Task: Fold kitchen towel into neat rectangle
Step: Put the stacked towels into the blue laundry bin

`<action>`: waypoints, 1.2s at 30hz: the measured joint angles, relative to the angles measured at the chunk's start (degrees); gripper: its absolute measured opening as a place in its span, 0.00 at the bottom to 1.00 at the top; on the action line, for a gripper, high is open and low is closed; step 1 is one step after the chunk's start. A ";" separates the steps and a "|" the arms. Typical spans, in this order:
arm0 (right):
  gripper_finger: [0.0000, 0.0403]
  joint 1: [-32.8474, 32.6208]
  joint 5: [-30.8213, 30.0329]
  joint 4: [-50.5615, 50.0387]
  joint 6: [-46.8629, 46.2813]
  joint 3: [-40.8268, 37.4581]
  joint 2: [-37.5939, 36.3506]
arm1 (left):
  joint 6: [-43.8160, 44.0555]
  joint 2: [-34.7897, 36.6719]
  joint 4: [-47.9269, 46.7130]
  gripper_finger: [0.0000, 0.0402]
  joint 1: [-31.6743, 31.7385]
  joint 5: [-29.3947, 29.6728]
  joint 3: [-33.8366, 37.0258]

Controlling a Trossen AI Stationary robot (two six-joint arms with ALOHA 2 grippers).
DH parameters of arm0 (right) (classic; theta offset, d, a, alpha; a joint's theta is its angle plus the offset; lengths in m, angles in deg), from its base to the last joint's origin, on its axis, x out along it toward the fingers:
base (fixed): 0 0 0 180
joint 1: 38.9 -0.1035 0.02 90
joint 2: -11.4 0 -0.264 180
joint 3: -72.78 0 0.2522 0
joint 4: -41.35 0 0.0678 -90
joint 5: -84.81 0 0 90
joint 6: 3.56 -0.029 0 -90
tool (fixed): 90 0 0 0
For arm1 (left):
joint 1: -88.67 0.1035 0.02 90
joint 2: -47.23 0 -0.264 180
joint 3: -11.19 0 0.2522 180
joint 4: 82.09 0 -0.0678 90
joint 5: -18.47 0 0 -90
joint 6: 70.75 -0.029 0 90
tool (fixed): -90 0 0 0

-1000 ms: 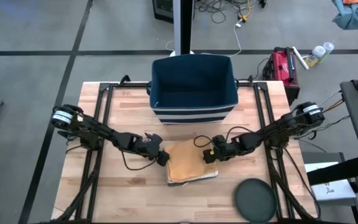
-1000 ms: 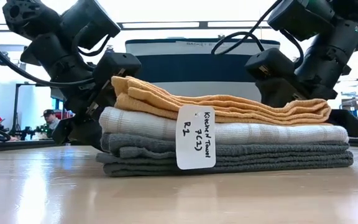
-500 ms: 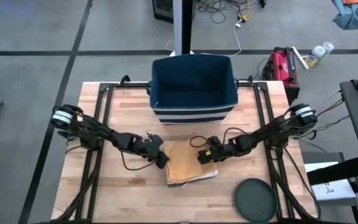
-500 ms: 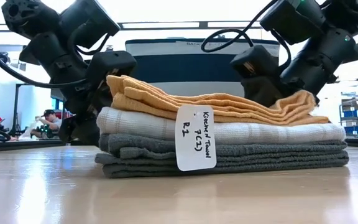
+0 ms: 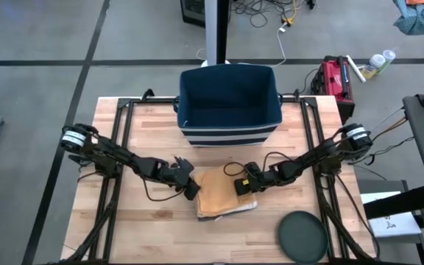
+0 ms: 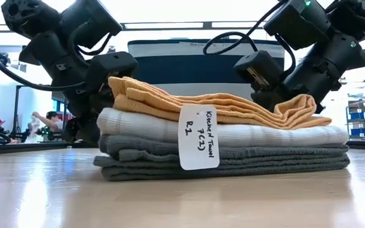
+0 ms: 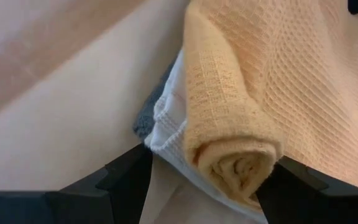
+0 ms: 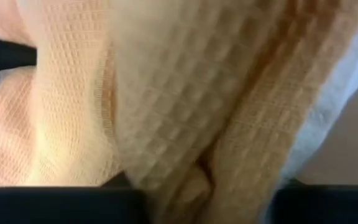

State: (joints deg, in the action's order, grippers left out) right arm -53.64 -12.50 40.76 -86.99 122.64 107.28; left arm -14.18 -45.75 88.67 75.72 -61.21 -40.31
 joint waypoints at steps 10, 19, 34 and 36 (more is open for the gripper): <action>0.17 0.02 0.05 -18.90 11.48 13.06 -2.00 | -11.30 1.00 -14.97 0.62 2.14 2.65 -7.66; 0.17 0.68 -3.45 -55.70 25.42 35.11 -1.89 | -19.76 4.49 -31.55 0.62 2.66 2.92 -11.35; 0.17 2.69 -6.55 -71.30 32.23 50.01 -1.90 | -17.48 12.26 -39.69 0.62 2.86 6.74 -11.14; 0.17 2.69 -6.14 -73.69 32.92 52.89 -2.02 | -16.06 14.45 -39.73 0.62 2.89 8.96 -11.14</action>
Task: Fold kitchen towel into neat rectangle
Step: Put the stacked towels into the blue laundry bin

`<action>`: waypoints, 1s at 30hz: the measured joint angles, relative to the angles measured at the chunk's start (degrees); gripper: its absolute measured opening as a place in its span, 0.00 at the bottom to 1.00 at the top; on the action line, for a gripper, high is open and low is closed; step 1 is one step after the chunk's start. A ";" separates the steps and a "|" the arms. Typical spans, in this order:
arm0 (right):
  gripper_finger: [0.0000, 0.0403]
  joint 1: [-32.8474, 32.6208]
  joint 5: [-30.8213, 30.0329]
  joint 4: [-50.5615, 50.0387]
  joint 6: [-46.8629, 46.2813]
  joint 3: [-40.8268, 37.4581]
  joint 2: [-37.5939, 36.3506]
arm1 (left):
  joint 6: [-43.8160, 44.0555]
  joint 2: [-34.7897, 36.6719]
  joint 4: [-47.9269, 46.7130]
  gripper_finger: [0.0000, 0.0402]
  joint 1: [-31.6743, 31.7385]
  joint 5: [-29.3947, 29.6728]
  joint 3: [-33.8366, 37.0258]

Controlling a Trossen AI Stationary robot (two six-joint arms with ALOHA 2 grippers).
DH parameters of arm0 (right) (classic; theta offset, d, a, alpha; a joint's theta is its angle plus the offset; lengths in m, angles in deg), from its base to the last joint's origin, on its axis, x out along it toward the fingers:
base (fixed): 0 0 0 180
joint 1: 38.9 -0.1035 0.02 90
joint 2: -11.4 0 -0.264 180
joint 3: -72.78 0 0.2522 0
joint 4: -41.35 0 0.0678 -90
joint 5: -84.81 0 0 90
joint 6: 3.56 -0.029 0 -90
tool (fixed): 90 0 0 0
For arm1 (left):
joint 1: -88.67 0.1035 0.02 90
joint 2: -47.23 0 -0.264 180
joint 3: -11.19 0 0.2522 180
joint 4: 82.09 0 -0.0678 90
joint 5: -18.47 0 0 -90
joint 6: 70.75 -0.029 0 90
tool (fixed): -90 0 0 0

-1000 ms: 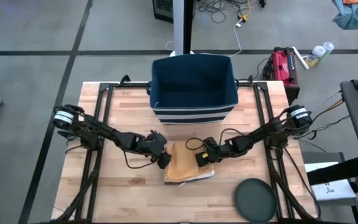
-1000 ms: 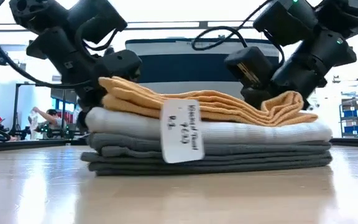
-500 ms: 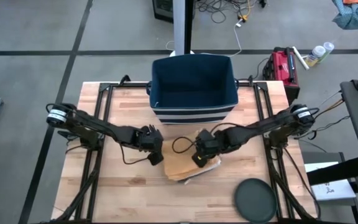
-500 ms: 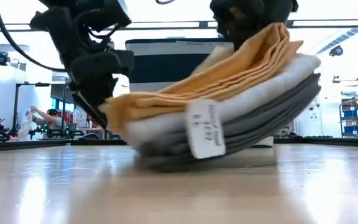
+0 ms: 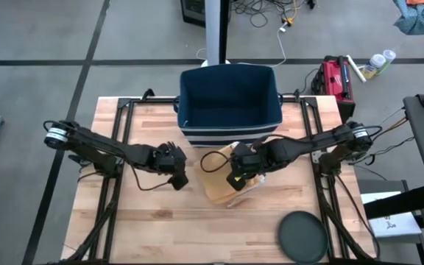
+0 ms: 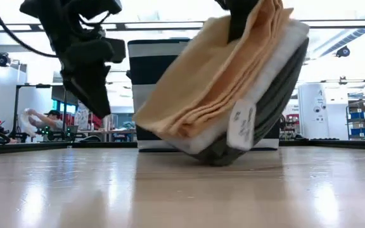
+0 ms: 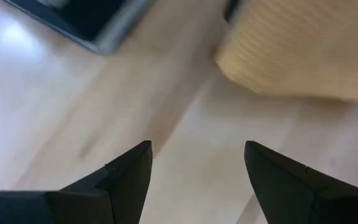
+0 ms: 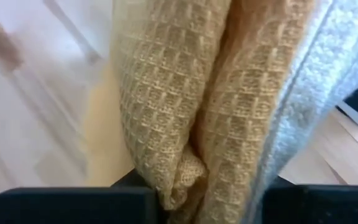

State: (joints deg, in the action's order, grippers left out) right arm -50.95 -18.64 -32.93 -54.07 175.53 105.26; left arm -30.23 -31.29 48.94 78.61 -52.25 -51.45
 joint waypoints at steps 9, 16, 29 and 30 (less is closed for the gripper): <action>0.17 0.37 -1.84 -7.14 3.14 16.11 -0.80 | 0.50 13.97 -6.52 0.62 0.00 8.96 0.00; 0.17 1.13 -1.63 -7.49 3.88 27.59 -0.78 | 0.52 22.03 -6.41 0.62 0.00 15.24 -0.04; 0.17 16.89 -4.28 -4.28 13.27 41.04 -0.23 | -0.53 24.19 -5.79 0.62 0.00 20.64 -0.07; 0.17 18.81 -3.24 -3.84 13.92 41.10 -0.09 | -0.62 23.96 -5.66 0.62 0.00 20.64 -0.07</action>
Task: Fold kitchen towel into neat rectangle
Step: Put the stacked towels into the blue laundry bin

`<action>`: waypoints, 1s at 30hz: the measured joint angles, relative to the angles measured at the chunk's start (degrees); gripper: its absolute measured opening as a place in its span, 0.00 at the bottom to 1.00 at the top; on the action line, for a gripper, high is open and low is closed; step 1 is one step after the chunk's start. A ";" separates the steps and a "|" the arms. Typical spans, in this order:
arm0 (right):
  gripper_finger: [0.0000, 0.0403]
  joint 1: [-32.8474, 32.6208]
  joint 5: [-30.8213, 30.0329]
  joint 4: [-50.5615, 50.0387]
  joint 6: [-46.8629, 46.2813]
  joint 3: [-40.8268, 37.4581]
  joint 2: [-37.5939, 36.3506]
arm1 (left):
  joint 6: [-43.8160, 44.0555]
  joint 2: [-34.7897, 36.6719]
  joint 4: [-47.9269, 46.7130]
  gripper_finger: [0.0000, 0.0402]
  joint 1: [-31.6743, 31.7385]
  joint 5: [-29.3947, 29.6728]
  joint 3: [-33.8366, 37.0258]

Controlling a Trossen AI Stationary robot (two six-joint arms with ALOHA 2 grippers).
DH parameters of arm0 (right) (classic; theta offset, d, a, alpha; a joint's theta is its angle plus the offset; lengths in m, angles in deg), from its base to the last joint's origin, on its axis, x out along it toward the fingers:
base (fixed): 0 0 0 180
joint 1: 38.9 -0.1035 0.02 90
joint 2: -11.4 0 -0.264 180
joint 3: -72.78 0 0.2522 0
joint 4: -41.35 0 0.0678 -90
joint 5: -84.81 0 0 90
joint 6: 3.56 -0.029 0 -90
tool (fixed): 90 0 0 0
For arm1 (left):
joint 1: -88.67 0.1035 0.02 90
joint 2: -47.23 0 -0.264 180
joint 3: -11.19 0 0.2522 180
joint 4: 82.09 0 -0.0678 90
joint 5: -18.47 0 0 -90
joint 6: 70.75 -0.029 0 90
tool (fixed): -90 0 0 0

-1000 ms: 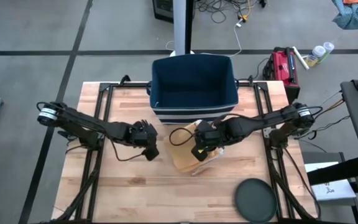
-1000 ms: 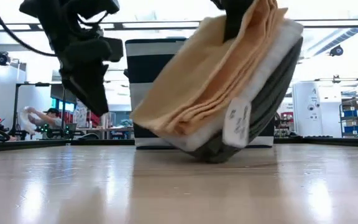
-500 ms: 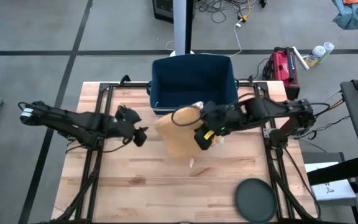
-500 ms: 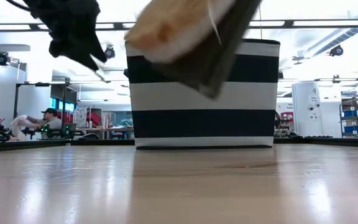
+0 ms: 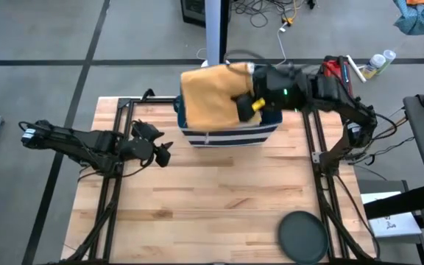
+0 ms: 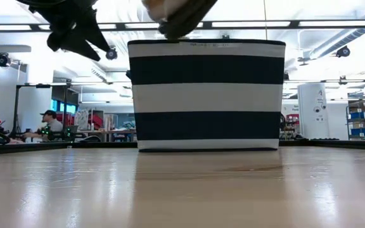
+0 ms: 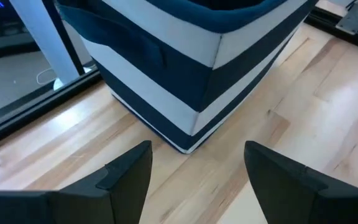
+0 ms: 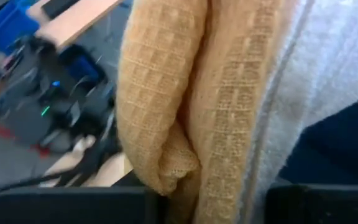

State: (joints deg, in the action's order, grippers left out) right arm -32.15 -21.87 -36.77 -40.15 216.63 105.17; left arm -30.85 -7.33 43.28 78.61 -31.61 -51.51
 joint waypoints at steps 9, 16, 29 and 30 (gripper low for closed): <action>0.17 16.50 9.16 -1.16 -0.31 -1.36 0.28 | -0.42 -1.22 1.26 0.62 0.00 0.00 0.00; 0.17 23.16 14.43 -5.80 -1.01 -5.74 0.34 | -0.68 -2.09 1.23 0.62 0.00 0.00 0.00; 0.17 24.28 21.10 2.73 -9.10 -17.27 0.34 | -3.87 -3.18 1.23 0.62 0.00 0.00 0.00; 0.17 24.50 22.09 5.01 -9.74 -18.16 0.34 | -3.91 -3.15 1.23 0.62 0.00 0.00 0.00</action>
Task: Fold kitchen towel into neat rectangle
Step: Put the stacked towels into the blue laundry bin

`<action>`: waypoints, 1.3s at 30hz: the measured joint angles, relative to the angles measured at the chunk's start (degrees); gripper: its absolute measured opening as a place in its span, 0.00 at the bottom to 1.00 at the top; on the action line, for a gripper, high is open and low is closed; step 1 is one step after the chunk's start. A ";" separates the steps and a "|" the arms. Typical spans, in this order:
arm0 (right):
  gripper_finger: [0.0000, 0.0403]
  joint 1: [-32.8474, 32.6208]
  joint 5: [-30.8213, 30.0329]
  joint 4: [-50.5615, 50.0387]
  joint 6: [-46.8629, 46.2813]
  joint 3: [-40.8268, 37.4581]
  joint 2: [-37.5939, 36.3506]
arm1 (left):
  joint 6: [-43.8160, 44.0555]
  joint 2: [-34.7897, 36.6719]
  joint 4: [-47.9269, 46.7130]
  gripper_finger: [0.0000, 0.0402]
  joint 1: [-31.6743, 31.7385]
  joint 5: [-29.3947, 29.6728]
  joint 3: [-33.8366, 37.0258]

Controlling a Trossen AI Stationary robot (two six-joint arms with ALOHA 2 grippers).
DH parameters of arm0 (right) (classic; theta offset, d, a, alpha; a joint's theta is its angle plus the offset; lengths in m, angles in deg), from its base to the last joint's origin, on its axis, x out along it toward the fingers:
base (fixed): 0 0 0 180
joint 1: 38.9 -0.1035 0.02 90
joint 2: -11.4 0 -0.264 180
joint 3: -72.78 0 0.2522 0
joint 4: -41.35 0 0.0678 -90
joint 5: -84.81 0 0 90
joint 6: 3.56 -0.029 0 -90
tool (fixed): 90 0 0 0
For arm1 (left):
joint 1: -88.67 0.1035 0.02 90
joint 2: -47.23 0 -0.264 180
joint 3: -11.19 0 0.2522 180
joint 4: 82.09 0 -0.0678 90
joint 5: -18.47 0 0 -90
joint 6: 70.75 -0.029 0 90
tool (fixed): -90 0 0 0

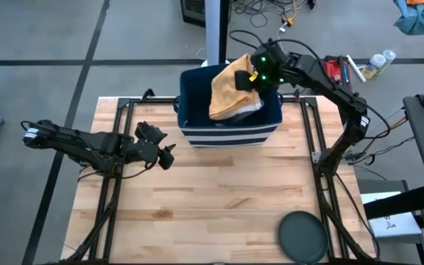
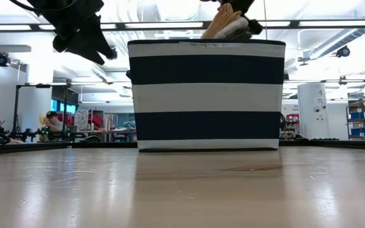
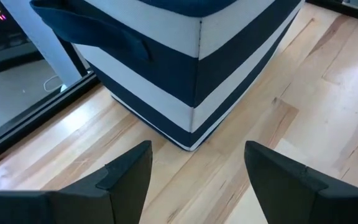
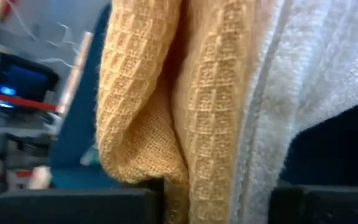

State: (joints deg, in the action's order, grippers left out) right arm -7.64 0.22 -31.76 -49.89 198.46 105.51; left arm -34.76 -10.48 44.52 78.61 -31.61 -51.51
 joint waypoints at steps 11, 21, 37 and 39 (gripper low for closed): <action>0.17 2.62 7.43 19.02 -7.07 -11.89 0.00 | -1.36 0.09 -0.51 0.62 0.00 -3.43 0.00; 0.17 6.76 6.54 11.62 -1.35 -13.42 0.00 | -0.28 -0.75 -0.19 0.62 0.07 -0.24 0.00; 0.17 5.87 14.30 16.48 3.36 -13.68 1.77 | -1.99 -1.81 -2.10 0.62 7.71 7.31 -5.46; 0.17 5.49 14.14 16.49 2.45 -14.45 2.32 | -6.34 -1.81 -2.61 0.62 12.13 5.00 -6.58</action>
State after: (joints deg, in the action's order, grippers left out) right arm -2.15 14.36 -15.27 -47.44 184.01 107.83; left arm -41.10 -12.30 41.90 90.73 -26.61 -58.09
